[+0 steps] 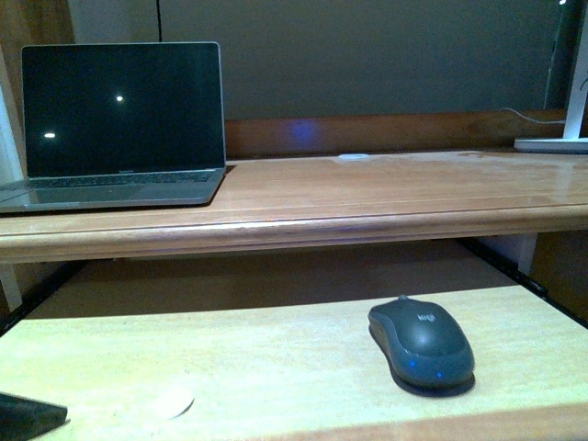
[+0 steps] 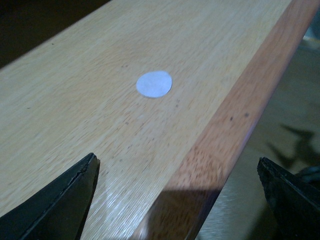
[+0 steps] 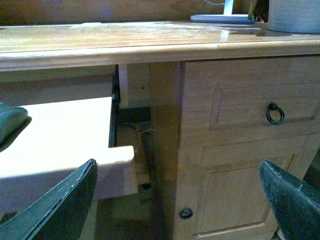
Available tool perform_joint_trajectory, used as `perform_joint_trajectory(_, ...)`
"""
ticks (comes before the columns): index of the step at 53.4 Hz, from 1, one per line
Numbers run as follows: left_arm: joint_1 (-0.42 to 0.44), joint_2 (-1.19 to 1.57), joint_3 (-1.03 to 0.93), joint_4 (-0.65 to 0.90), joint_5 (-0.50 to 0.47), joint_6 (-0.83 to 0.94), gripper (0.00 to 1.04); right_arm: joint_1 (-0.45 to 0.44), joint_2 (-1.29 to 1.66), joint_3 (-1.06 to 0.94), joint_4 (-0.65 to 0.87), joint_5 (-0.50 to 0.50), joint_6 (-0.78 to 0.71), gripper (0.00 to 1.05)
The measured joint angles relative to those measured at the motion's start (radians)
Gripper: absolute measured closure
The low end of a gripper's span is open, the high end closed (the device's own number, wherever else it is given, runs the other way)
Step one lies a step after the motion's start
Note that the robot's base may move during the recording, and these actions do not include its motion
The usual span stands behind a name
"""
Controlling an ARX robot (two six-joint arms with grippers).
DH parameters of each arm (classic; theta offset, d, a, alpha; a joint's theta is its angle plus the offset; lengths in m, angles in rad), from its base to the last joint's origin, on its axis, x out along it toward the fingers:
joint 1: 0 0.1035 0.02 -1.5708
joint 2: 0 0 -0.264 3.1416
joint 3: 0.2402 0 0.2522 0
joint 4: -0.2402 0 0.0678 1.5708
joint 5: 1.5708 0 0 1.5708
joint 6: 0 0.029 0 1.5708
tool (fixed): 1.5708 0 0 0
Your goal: Place mouse
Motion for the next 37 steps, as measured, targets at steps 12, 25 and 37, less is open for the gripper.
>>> perform_joint_trajectory(12, -0.06, -0.212, -0.067, -0.02, -0.016, -0.323, 0.08, 0.0, 0.0, 0.0, 0.0, 0.0, 0.0, 0.07)
perform_joint_trajectory(25, -0.096, -0.528, -0.097, -0.019, -0.402, -0.729, 0.08, 0.0, 0.0, 0.0, 0.0, 0.0, 0.0, 0.07)
perform_joint_trajectory(37, -0.248, -0.921, -0.197, -0.061, -0.981, -0.646, 0.31, 0.0, 0.0, 0.0, 0.0, 0.001, 0.0, 0.07)
